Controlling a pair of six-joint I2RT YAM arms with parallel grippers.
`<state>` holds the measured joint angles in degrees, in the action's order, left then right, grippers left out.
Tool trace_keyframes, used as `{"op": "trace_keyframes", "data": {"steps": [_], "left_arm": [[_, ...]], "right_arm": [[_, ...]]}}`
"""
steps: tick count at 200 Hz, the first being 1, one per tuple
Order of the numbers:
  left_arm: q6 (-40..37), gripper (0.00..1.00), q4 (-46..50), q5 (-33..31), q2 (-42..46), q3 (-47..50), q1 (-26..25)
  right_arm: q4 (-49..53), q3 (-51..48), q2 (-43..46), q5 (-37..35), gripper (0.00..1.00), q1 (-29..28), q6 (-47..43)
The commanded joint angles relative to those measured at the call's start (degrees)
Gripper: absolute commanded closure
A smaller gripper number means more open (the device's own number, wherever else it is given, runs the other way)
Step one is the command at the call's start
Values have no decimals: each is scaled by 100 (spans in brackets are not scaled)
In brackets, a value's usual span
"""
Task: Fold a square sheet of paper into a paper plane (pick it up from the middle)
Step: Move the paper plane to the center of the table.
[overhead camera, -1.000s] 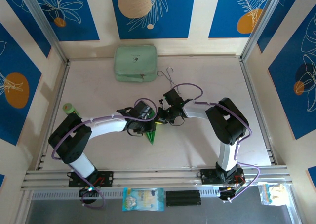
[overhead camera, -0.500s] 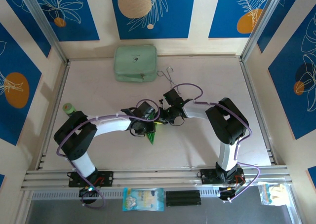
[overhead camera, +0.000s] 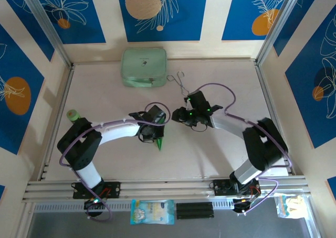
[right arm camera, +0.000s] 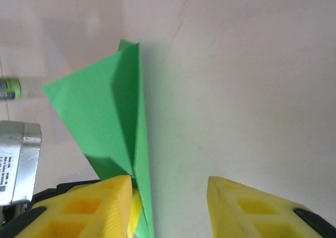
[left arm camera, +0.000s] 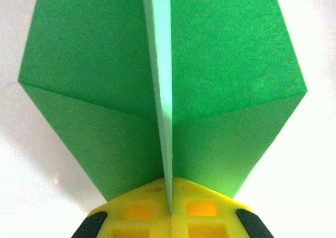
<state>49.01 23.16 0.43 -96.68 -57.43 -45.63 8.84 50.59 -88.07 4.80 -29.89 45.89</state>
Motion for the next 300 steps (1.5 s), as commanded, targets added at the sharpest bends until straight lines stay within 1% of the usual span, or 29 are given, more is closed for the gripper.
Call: {"op": "trace_keyframes", "data": {"steps": [1, 11, 27, 43, 88, 125, 165, 212, 224, 256, 300], "left_arm": [[-474, 99, 336, -182, -10, -461, 196], [-651, 99, 415, -191, -143, -675, 270], [-935, 99, 661, -280, -479, -1125, 382], [-1168, 99, 871, -347, -848, -1595, 475], [-1456, 99, 1376, -456, -1805, -2854, 618], [-1480, 96, 1709, -447, -2368, -3485, 655], [-1369, 93, 1646, -347, -2630, -3638, 653], [-1245, 84, 1613, -478, -2697, -3618, 652], [-1230, 79, 1595, -506, -2715, -3617, 653], [-1189, 76, 1570, -533, -2783, -3641, 651], [-1032, 68, 1580, -661, -2864, -3599, 643]], "right_arm": [[362, -315, 592, -764, 52, 207, -32], [439, -428, 846, -1015, 49, 298, -82], [551, -581, 1191, -1345, 39, 423, -184], [592, -720, 1441, -1481, 33, 568, -240], [514, -996, 1635, -1199, 31, 945, -212], [490, -1060, 1639, -976, 31, 1123, -235], [320, -1179, 1631, -652, 31, 1290, -172], [251, -1193, 1557, -489, 31, 1312, -152], [232, -1201, 1533, -443, 31, 1313, -143], [215, -1227, 1487, -385, 31, 1311, -125], [197, -1245, 1443, -348, 31, 1313, -141]]}}
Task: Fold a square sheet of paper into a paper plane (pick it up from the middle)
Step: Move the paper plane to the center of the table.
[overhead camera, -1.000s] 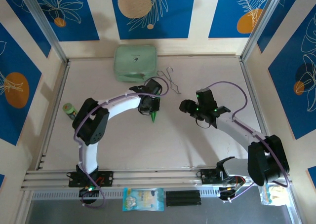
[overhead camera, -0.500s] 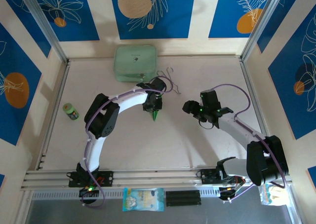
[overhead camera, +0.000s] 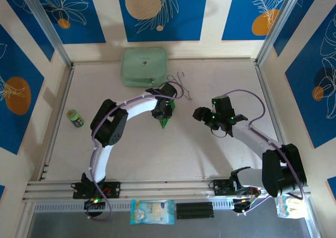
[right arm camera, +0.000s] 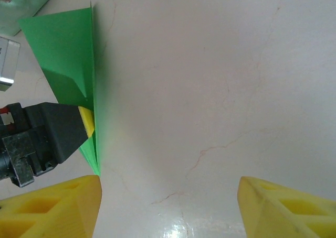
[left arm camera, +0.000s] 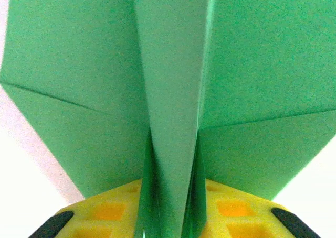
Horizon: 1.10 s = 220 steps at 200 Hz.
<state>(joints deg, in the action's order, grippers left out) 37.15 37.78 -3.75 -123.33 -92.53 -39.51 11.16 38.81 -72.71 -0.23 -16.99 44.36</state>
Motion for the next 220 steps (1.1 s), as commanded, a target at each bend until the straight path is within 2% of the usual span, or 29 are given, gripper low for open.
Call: {"op": "trace_keyframes", "data": {"steps": [1, 44, 110, 172, 220], "left_arm": [[163, 68, 117, -246, -200, -81, 35], [503, 58, -103, -349, -196, 139, 7], [415, 58, -48, -522, -287, 9, -18], [208, 51, 97, -449, -434, -157, -53], [178, 51, 532, -723, -665, -504, -133]], "right_arm": [[-35, -71, -94, 155, 31, 22, 12], [-52, -59, -162, 195, 31, 13, 3], [-73, -50, -241, 231, 31, 12, -6], [-114, -54, -301, 278, 31, -4, 20], [-121, -46, -340, 287, 31, -22, 15]]}}
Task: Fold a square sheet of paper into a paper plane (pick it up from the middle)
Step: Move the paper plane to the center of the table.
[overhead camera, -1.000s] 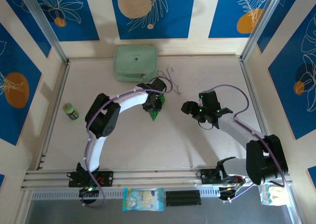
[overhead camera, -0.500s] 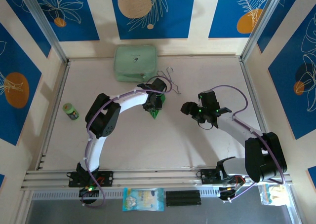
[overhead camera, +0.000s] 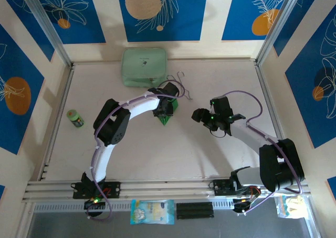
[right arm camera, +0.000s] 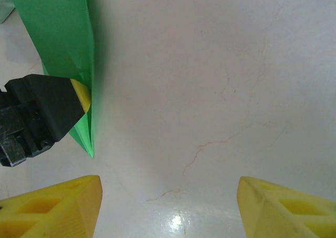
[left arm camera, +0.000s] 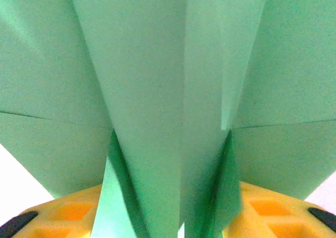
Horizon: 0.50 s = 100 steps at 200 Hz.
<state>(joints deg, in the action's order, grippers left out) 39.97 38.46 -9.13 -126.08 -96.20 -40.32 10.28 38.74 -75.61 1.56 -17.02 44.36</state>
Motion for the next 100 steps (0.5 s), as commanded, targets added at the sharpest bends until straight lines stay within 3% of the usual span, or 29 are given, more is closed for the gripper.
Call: {"op": "trace_keyframes", "data": {"steps": [1, 100], "left_arm": [[-103, 51, 471, -186, -386, -145, -49], [234, 49, 338, -315, 599, -162, -58]], "right_arm": [[-30, -41, -54, 108, 31, -20, 18], [-9, 18, -53, 96, 31, -30, 46]]}}
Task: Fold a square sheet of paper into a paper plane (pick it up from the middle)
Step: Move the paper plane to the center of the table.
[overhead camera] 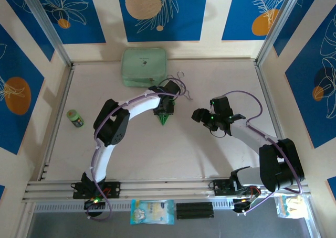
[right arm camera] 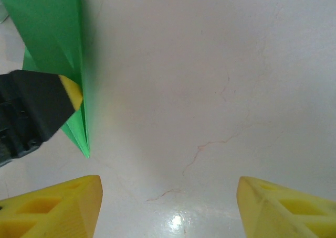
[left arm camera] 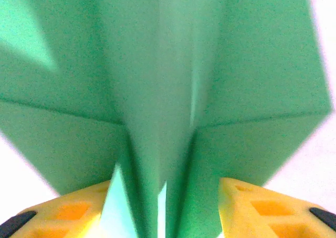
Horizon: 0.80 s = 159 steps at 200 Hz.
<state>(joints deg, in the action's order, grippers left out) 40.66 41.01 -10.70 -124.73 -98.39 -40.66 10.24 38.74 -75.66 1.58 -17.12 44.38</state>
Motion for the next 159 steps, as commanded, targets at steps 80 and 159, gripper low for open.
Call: {"op": "trace_keyframes", "data": {"steps": [80, 159], "left_arm": [[258, 45, -165, -523, 1469, 412, -11], [-978, 1, -2597, -2751, 5049, 3999, 632]], "right_arm": [[733, 618, 309, -350, 28, 1, -423], [1212, 1365, 1013, -2785, 1, 94, -1936]]}}
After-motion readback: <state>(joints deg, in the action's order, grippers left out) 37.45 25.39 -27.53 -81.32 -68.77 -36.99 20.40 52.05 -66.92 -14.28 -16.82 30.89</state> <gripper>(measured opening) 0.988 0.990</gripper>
